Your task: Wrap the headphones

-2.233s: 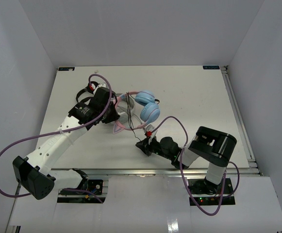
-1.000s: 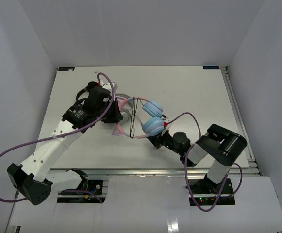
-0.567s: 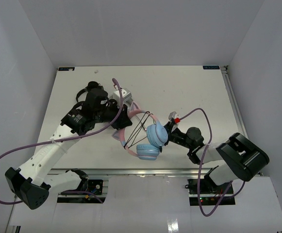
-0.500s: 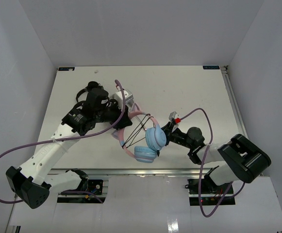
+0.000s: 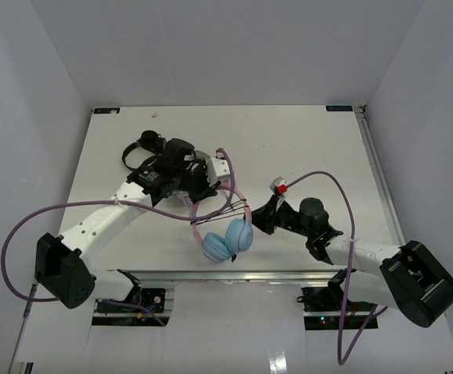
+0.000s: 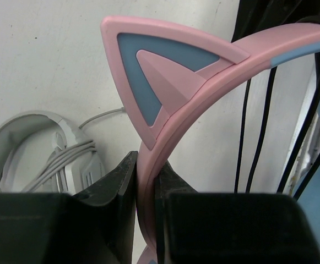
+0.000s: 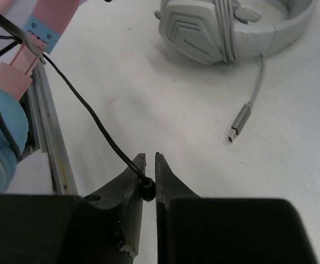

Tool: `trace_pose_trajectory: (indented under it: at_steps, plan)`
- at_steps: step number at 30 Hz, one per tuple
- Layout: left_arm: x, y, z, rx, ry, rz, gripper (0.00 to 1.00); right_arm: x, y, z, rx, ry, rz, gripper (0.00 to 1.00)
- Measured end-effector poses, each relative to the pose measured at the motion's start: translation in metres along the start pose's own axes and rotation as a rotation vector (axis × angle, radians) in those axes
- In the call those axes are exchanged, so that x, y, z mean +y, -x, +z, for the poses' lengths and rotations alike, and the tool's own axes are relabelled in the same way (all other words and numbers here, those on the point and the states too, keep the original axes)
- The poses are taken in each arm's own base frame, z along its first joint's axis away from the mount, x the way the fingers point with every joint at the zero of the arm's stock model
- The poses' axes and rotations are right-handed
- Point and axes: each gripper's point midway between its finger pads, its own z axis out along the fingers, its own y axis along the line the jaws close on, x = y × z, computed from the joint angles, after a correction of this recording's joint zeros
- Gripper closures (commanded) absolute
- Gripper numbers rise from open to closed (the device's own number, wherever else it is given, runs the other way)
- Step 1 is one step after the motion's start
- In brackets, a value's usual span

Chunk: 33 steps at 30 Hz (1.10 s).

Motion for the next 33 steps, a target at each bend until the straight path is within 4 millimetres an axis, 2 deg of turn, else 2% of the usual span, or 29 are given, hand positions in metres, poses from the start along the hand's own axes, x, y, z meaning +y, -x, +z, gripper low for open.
trace_pose_trajectory:
  at_steps: [7,12,17,25,33]
  plan:
    - [0.020,-0.034,0.051,0.121,-0.034,0.058,1.00,-0.017,-0.033,-0.009,0.130,-0.104,0.053,0.92]
    - [0.028,-0.057,0.077,0.194,-0.041,0.093,1.00,-0.025,-0.043,-0.009,0.191,-0.139,0.067,0.92]
    - [0.036,-0.065,0.090,0.214,-0.029,0.146,1.00,-0.041,-0.051,-0.005,0.251,-0.210,0.077,0.92]
    - [0.043,-0.063,0.105,0.208,-0.038,0.233,1.00,-0.060,-0.058,-0.005,0.298,-0.293,0.049,0.92]
    - [0.046,-0.083,0.132,0.270,-0.090,0.240,1.00,-0.081,-0.080,-0.002,0.373,-0.356,0.059,0.90]
